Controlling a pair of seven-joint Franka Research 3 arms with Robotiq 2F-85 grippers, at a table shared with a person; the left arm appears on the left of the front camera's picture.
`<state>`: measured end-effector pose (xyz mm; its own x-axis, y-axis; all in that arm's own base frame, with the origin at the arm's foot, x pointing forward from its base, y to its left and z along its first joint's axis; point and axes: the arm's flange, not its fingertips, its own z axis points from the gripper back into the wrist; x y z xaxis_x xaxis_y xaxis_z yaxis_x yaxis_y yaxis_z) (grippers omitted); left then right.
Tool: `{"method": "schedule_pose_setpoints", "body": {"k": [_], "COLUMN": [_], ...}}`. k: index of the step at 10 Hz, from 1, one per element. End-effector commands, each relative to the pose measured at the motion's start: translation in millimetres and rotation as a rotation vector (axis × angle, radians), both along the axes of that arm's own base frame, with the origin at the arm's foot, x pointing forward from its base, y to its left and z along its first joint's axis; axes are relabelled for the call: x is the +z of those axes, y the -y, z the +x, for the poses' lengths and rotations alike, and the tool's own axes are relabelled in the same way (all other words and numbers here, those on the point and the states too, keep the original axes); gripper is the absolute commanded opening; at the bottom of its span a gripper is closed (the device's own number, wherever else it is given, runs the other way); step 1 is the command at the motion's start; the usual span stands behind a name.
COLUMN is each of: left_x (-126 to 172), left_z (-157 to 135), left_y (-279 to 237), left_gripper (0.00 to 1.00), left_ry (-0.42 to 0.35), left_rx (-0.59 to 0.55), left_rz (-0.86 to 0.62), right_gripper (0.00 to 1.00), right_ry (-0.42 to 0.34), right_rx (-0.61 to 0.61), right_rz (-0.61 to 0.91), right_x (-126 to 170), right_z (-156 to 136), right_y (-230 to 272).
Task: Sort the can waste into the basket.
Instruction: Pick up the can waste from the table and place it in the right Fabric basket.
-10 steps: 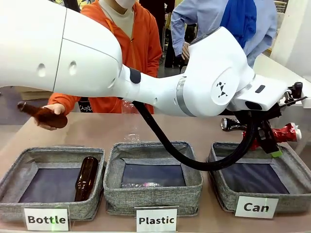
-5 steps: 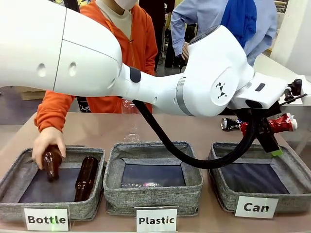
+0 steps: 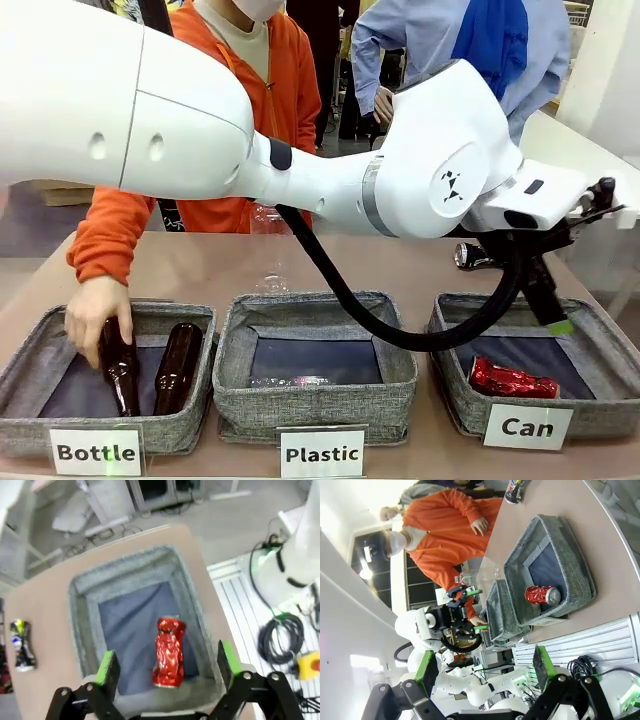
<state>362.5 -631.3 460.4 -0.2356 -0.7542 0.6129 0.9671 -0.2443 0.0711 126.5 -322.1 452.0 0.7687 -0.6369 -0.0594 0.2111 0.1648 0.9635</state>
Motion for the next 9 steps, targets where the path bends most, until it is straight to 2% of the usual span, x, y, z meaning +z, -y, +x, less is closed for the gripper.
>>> {"method": "schedule_pose_setpoints", "body": {"k": [1,3,4,5,6,7,8,9], "left_x": [-4.2,3.6,12.3,33.7,53.8,77.2,97.4,115.4], "left_z": [3.8,10.9,12.3,6.6,2.8,-1.3,-3.9,-5.5], "left_y": [2.5,-3.4,-14.0,-42.2,-69.6,-108.9,-154.3,-211.1], "left_gripper": [1.00,1.00,1.00,1.00,1.00,1.00,1.00,1.00], "left_ry": [0.063,-0.017,-0.101,-0.215,-0.329,-0.503,-0.584,-0.609], "left_rx": [0.009,0.024,0.048,0.058,0.105,0.178,0.248,0.299], "left_rz": [0.061,0.031,0.031,0.029,0.037,0.046,0.022,-0.028], "right_gripper": [1.00,1.00,1.00,1.00,1.00,1.00,1.00,1.00], "right_ry": [-0.004,-0.004,-0.004,0.000,-0.038,-0.069,-0.082,-0.090], "right_rx": [-0.021,-0.021,-0.021,0.000,0.023,0.047,0.044,0.092], "right_rz": [-0.002,-0.002,-0.002,0.000,0.011,0.048,0.079,0.111], "right_x": [3.7,3.7,3.7,0.0,-0.7,1.9,6.6,13.6], "right_z": [-5.7,-5.7,-5.7,0.0,15.9,35.2,53.5,71.5], "right_y": [2.3,2.3,2.3,0.0,-12.7,-29.5,-48.2,-72.8]}}
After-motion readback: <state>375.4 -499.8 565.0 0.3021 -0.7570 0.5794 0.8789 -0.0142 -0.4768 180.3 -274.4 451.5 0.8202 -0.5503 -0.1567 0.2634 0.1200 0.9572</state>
